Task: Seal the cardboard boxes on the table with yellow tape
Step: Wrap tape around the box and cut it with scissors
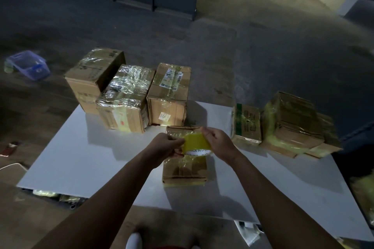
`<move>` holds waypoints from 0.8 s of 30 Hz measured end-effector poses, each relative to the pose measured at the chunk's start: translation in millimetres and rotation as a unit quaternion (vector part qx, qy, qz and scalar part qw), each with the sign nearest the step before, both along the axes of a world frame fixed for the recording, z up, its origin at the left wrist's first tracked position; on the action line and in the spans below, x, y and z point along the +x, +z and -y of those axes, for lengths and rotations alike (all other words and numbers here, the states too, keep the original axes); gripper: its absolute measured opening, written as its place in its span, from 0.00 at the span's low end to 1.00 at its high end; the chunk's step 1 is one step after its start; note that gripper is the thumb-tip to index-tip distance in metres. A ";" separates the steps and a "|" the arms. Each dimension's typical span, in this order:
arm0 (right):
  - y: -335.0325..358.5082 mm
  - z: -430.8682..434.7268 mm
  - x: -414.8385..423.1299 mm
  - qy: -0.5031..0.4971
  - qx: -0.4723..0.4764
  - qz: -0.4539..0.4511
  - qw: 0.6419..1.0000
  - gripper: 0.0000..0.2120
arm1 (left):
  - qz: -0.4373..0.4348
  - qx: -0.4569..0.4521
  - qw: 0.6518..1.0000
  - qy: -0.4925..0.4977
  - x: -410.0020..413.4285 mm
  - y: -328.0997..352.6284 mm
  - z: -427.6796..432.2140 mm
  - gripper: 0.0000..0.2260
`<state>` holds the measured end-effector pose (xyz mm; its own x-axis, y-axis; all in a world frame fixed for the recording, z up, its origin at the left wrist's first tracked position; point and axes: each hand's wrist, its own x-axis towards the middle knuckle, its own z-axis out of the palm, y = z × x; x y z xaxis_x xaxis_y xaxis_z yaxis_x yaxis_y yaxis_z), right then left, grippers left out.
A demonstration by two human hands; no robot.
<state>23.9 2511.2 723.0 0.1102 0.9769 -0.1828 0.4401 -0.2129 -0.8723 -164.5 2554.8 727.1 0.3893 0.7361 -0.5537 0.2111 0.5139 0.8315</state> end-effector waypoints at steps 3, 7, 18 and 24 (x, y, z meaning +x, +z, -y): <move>-2.7 1.1 -0.3 -0.001 0.024 0.021 0.999 0.24 | 0.005 -0.019 0.999 0.034 -0.2 -1.2 -1.3 0.04; -4.9 0.5 -4.0 0.010 0.054 0.073 0.996 0.21 | -0.028 -0.007 0.998 0.048 3.2 -2.7 -0.2 0.05; 0.2 -8.7 -16.7 0.027 0.133 0.228 0.964 0.19 | -0.162 0.185 0.966 0.083 16.8 -7.2 11.3 0.09; 3.3 -8.2 -13.0 0.031 0.119 0.218 0.968 0.19 | -0.038 0.095 0.991 0.086 5.8 -3.1 8.2 0.05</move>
<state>10.9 2519.4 726.3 0.0663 0.9929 0.0990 0.7836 0.0096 -0.6212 -158.7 2546.6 724.0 0.2115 0.8817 -0.4218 0.2001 0.3834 0.9017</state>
